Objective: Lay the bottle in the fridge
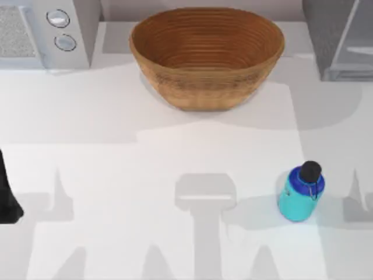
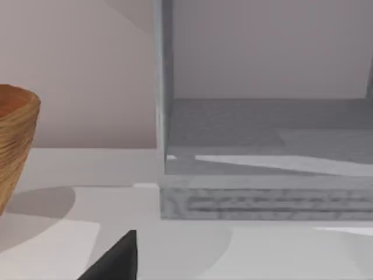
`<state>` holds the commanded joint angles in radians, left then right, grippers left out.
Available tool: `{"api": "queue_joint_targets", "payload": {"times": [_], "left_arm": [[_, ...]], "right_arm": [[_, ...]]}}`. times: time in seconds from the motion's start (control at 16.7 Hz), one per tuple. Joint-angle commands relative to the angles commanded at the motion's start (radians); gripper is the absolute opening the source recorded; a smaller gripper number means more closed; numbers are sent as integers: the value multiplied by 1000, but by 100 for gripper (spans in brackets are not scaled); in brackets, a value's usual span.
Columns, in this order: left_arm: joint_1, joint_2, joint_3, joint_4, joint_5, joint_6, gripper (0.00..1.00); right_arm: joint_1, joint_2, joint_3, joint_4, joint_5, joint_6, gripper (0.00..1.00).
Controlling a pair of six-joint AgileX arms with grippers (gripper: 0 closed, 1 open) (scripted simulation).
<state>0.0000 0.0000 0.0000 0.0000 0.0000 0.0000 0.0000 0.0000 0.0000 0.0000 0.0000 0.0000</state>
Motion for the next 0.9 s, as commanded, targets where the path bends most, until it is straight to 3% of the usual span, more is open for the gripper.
{"api": "queue_joint_targets", "payload": {"times": [0.36,0.9], "left_arm": [[0,0,0,0,0,0,100],[0,0,0,0,0,0,100]], "right_arm": [[5,106,-2,102,-51,-17,100],[51,835,-36,705,-350,-113,100]]}}
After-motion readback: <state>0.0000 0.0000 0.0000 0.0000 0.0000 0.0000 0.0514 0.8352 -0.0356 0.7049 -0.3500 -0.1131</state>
